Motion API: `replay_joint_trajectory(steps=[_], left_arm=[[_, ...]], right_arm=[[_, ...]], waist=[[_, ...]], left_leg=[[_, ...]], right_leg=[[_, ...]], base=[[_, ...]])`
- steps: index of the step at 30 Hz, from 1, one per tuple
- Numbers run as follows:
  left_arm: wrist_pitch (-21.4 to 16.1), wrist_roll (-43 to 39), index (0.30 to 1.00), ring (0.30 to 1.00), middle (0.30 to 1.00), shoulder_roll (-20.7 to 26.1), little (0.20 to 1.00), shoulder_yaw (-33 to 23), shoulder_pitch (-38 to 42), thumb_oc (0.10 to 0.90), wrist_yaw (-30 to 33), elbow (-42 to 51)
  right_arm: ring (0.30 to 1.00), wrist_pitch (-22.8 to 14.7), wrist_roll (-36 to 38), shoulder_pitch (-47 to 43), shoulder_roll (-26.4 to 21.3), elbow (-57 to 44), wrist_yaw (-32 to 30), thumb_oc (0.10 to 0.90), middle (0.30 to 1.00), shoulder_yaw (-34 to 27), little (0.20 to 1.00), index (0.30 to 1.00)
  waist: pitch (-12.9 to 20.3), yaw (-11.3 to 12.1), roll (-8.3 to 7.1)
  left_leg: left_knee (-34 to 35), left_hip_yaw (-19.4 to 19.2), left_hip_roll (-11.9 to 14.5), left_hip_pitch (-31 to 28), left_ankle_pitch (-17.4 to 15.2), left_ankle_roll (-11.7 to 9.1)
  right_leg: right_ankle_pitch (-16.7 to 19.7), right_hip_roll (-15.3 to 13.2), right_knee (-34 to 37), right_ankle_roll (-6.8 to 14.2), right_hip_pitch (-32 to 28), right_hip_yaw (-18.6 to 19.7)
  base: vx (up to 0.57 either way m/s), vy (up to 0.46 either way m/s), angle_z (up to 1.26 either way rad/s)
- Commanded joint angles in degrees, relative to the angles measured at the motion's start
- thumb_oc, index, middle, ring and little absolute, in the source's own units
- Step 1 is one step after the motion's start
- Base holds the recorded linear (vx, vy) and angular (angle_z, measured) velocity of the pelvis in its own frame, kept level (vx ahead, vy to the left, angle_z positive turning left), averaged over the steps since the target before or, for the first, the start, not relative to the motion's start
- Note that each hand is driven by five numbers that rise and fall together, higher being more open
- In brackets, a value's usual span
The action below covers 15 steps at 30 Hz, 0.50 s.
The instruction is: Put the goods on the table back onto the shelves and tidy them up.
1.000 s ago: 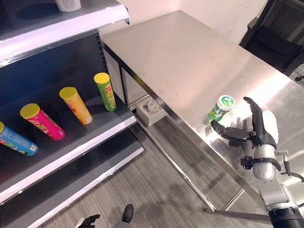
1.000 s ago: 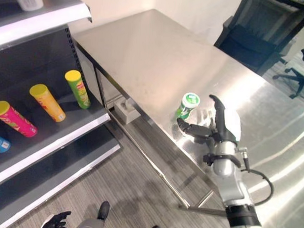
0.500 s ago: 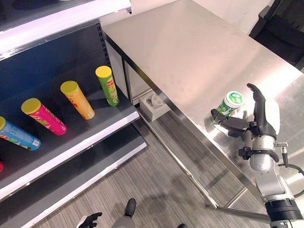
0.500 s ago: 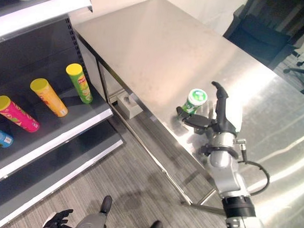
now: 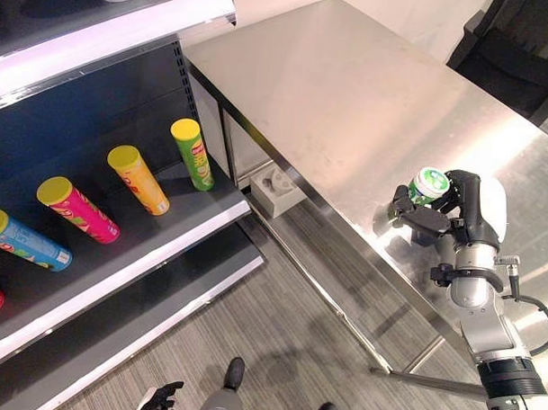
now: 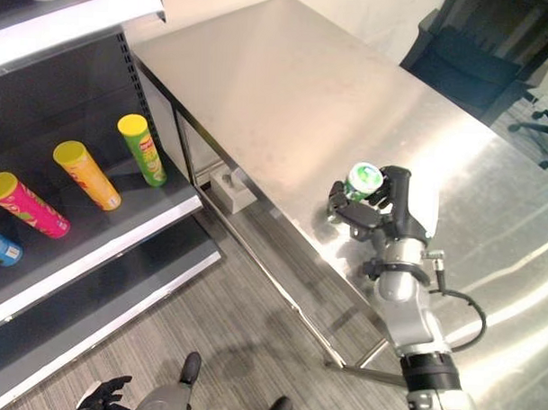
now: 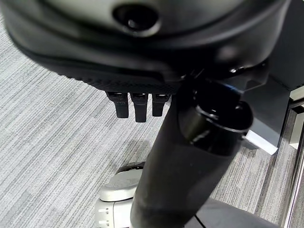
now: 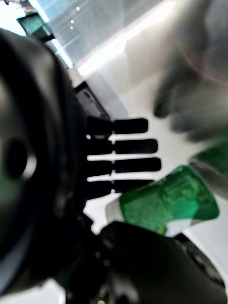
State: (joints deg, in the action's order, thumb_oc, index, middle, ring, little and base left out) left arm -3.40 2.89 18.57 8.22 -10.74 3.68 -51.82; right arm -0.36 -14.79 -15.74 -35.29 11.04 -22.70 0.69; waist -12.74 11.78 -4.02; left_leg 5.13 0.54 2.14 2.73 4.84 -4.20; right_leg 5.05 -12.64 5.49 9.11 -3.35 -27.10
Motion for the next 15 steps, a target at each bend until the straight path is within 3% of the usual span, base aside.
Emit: replay_joint_trajectory(steps=[1, 7, 15], left_arm=[[-0.86, 1.17, 0.9, 0.9, 0.9, 1.71, 0.9, 2.24, 0.46, 0.8, 1.43, -1.1], [-0.74, 1.29, 0.9, 0.9, 0.9, 1.77, 0.9, 1.81, 0.45, 0.8, 1.38, -1.13], [-0.07, 0.73, 0.9, 0.9, 0.9, 2.97, 0.9, 0.48, 0.1, 0.8, 0.59, -0.84]], right_arm=[[0.3, -2.78, -0.72, -6.13, -3.97, -2.65, -3.36, 0.4, 0.3, -2.03, 0.3, 0.3], [0.3, -3.0, -0.7, -5.37, -4.66, -4.59, -3.07, 0.4, 0.3, -3.26, 0.3, 0.3], [0.3, -6.14, 5.67, -6.75, -8.75, -14.09, 0.58, 0.4, 0.3, -6.07, 0.3, 0.3]], waist=[[2.86, 1.0, -0.02], [3.25, 0.75, -0.17], [5.24, 0.18, -0.5]], left_leg=[[-0.13, -3.43, 0.55, -0.64, -4.14, 0.86], [-0.13, -3.45, 0.55, -0.87, -4.28, 0.85], [-0.13, -3.78, 1.46, -2.57, -4.66, -0.04]], right_leg=[[-1.14, -3.11, -2.62, 3.11, -0.92, -1.1], [-1.22, -3.11, -2.6, 3.14, -1.15, -1.1], [-2.36, -2.54, -2.75, 2.78, -3.05, -1.12]], base=[[0.0, 0.0, 0.0], [0.0, 0.0, 0.0], [-0.01, -0.038, 0.0]])
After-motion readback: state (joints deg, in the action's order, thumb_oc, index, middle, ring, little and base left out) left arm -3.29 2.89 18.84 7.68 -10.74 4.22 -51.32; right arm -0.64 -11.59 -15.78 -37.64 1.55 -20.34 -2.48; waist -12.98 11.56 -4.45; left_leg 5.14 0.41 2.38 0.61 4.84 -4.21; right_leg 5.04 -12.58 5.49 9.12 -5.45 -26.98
